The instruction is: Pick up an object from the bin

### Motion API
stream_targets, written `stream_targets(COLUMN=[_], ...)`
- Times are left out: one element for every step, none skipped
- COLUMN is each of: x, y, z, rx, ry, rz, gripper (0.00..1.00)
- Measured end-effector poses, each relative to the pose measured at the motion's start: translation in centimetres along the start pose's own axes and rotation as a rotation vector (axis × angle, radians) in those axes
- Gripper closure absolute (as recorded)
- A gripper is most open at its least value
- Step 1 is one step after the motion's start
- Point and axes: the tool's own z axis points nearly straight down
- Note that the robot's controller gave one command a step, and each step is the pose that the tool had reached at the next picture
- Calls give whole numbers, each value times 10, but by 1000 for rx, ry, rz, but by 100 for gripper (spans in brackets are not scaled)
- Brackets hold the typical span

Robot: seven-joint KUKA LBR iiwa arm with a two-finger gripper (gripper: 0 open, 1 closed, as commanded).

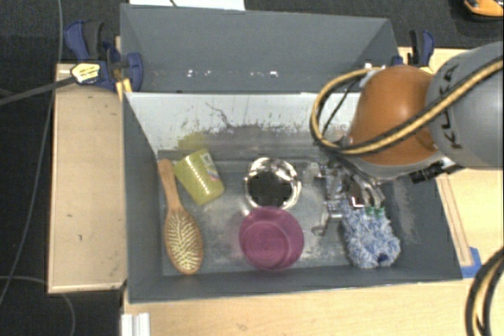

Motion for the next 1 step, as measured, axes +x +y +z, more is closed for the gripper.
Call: stream_targets(x=[0], y=[0], z=[0], rx=[0], ry=[0], rz=[0], gripper=[0])
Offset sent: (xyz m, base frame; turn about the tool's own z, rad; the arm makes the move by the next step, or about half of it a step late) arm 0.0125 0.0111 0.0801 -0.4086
